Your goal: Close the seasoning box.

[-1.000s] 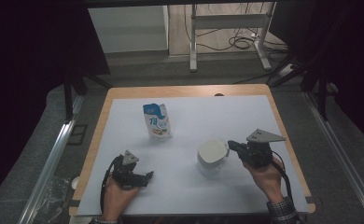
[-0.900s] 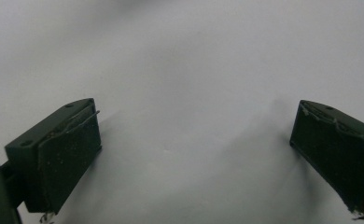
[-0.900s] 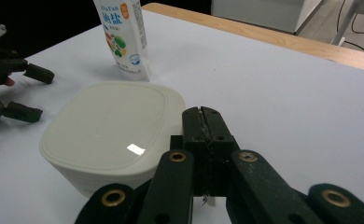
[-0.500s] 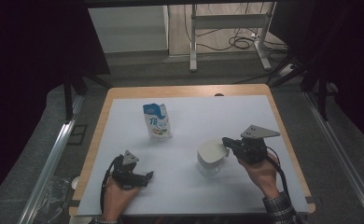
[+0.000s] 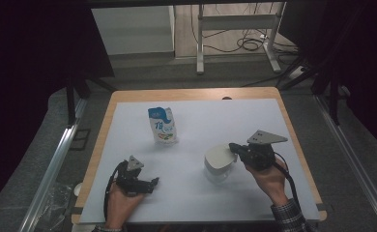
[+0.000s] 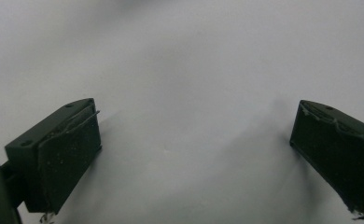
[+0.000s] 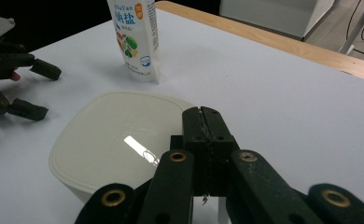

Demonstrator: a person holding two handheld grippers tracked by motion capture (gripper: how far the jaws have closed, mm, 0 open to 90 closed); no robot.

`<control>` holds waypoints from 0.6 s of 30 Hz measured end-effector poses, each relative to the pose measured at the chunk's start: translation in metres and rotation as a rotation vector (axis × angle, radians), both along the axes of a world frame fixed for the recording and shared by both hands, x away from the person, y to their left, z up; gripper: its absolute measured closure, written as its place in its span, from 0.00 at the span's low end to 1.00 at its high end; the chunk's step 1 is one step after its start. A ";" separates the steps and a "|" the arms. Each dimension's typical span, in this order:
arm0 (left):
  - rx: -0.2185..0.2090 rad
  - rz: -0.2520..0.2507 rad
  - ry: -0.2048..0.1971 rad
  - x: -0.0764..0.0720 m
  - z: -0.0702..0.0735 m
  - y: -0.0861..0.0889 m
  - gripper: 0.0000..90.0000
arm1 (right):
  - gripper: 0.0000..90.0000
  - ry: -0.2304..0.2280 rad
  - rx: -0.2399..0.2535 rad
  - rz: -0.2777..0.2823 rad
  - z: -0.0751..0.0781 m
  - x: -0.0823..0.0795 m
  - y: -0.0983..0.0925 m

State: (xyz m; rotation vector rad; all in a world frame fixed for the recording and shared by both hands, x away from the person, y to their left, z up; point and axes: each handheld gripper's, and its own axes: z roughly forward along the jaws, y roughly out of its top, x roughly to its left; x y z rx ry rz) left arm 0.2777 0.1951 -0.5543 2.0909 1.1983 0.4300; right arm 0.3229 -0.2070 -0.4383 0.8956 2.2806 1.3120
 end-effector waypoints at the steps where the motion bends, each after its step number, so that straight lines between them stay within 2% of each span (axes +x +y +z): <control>1: 0.001 0.000 0.000 0.000 0.000 0.000 0.02 | 0.99 -0.001 -0.001 0.001 0.000 0.000 0.000; 18: -0.001 0.001 0.001 0.000 0.000 0.000 0.02 | 0.99 -0.007 0.003 -0.008 -0.001 0.001 -0.001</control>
